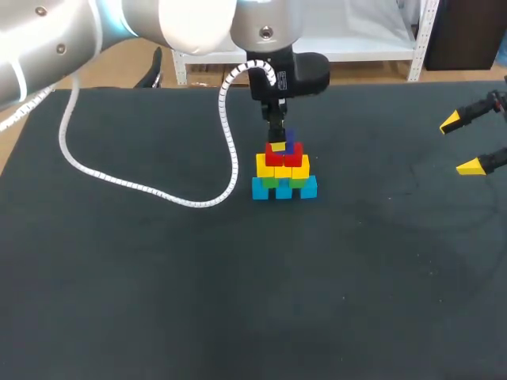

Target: Place the blue cubes, place green cubes on the blue cubes, place the yellow cubes on the green cubes, then place the red cubes on the yellow cubes, and place purple cube on the red cubes.

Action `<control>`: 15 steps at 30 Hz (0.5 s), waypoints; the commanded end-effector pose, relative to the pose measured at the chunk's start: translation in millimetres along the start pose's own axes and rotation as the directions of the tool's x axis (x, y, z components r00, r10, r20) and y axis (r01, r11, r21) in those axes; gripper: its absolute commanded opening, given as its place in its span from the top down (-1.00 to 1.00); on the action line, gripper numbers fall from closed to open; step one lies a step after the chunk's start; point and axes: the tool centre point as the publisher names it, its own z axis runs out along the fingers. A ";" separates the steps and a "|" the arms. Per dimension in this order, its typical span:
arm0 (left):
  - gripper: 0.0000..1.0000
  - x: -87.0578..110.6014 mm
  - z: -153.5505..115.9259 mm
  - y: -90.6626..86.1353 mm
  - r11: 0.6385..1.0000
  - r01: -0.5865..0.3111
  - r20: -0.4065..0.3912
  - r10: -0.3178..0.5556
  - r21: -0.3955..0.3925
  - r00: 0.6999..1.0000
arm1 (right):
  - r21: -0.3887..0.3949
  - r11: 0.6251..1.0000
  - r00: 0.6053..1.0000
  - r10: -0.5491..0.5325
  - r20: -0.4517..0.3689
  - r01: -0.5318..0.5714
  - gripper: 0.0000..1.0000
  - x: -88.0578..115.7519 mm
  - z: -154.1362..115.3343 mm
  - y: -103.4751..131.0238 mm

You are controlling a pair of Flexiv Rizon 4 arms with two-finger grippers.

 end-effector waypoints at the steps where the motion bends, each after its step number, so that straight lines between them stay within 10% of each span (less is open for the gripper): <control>1: 0.62 -1.3 0.2 3.5 1.000 -0.003 0.000 0.003 0.003 1.000 | 0.000 1.000 1.000 -0.001 0.001 0.001 -1.00 0.4 0.4 -0.4; 15: 0.38 -1.5 0.6 4.2 1.000 -0.006 0.004 0.006 0.008 1.000 | 0.000 1.000 1.000 -0.001 0.001 0.001 -1.00 0.4 0.4 -0.4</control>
